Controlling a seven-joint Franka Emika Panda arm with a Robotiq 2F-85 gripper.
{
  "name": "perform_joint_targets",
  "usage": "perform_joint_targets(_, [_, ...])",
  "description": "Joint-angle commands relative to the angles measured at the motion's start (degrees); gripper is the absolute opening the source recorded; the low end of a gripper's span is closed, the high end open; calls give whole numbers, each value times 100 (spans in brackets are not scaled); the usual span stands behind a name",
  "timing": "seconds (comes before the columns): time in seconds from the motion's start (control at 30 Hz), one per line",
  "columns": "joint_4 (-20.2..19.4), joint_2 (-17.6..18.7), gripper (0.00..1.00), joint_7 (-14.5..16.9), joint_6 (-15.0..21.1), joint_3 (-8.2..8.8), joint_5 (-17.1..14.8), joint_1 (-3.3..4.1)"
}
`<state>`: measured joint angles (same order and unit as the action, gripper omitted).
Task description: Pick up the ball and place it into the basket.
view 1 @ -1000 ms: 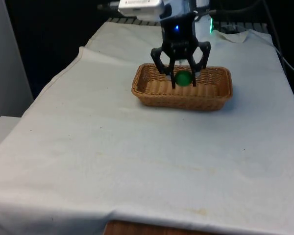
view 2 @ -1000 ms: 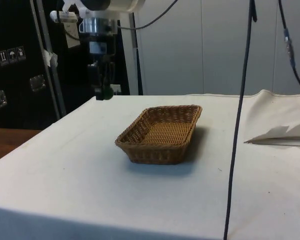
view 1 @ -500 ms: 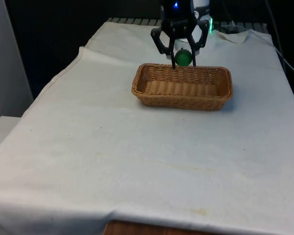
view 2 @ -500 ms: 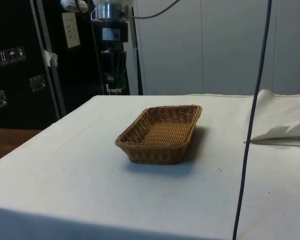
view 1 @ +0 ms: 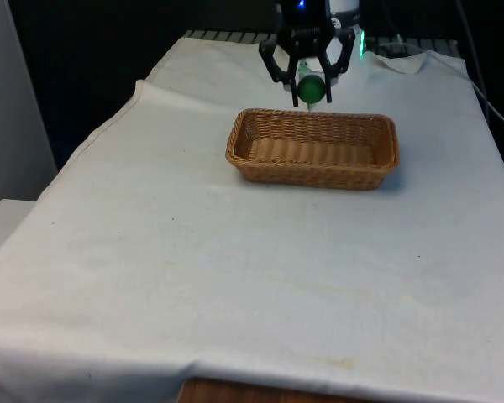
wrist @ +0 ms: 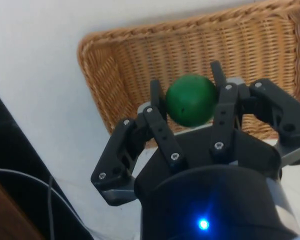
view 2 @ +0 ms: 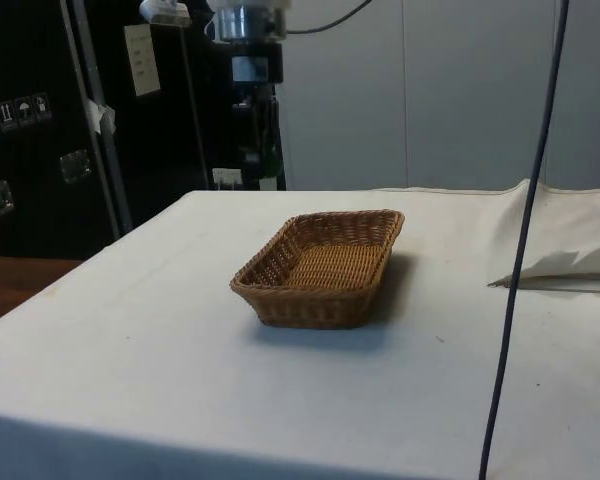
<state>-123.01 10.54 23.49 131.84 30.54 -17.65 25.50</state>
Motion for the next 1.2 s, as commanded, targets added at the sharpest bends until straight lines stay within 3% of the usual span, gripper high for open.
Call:
perform_joint_targets(0.0, [-103,-69,2,-115,115,23,132,46])
perform_joint_targets(0.13, [-338,-235,2,-206,298,-40,206,46])
perform_joint_targets(0.17, [-309,-229,2,-126,206,-57,132,11])
perform_joint_targets(0.2, [-390,-258,2,-206,350,-52,201,46])
perform_joint_targets(0.43, [-814,-321,2,-281,848,-183,143,52])
perform_joint_targets(0.47, [-739,-298,2,-229,710,-183,132,29])
perform_joint_targets(0.63, [-1157,-327,2,-338,1243,-252,149,52])
perform_joint_targets(0.77, [-1358,-298,2,-384,1513,-298,143,52])
perform_joint_targets(0.8, [-1312,-309,2,-327,1398,-304,126,29])
perform_joint_targets(1.0, [-1679,-235,2,-464,1965,-435,23,40])
perform_joint_targets(1.03, [-1656,-252,2,-470,1868,-418,97,29])
perform_joint_targets(1.17, [-1828,-149,2,-481,2235,-521,-120,29])
